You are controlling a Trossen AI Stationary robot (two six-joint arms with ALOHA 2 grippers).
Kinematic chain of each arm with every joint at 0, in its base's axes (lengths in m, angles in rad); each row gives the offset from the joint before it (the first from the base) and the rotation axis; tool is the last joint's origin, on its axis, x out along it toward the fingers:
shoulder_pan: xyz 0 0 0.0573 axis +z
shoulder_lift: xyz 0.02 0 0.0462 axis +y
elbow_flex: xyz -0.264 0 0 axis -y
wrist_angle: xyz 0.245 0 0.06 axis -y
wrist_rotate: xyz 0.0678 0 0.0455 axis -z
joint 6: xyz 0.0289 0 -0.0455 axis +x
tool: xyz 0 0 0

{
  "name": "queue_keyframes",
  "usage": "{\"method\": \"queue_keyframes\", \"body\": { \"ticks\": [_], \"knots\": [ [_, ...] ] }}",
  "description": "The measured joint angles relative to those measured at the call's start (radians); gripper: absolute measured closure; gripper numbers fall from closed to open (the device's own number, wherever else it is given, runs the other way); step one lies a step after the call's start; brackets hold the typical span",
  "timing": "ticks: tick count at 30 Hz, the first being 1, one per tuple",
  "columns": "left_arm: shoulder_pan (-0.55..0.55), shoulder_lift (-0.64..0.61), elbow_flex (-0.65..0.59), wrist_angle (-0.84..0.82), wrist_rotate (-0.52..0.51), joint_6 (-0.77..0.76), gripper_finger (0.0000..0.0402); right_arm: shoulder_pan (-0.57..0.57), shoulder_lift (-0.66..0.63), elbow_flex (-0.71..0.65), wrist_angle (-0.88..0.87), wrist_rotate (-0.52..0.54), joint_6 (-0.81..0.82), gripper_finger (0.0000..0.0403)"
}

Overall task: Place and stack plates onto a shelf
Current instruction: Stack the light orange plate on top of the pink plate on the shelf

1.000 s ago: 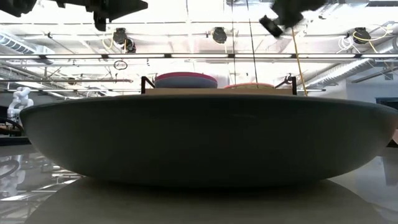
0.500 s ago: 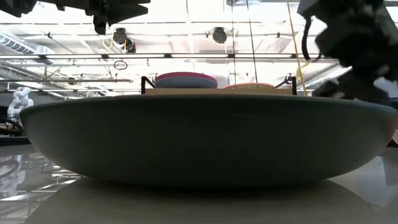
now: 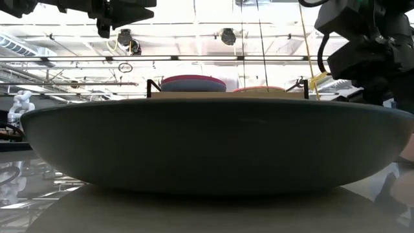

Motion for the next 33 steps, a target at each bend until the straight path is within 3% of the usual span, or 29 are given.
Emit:
{"method": "queue_keyframes", "body": {
  "ticks": [3, 8, 15, 21, 30, 33],
  "knots": [
    [0.0, 0.0, 0.0, -0.011, 0.0, -0.007, 0.0247, 0.0, 0.0, 0.0, 0.0, 0.014, -0.009, 0.0327],
    [0.0, 0.0, 0.0, -0.013, 0.0, -0.006, 0.0247, -0.005, -0.001, 0.0, -0.025, 0.044, -0.034, 0.0393],
    [0.026, 0.0, 0.0, -0.02, 0.0, -0.024, 0.0247, -0.037, -0.067, 0.057, -0.058, 0.107, -0.072, 0.04],
    [0.056, 0.018, 0.0, -0.02, 0.0, -0.054, 0.0247, -0.096, -0.158, 0.24, -0.208, 0.234, -0.194, 0.0402],
    [0.086, 0.042, 0.0, -0.02, 0.001, -0.077, 0.0247, -0.268, -0.182, 0.479, -0.025, 0.506, -0.316, 0.0402],
    [0.087, 0.042, 0.0, -0.019, 0.001, -0.075, 0.0247, -0.358, -0.15, 0.547, 0.079, 0.518, -0.3, 0.0402]
  ]
}}
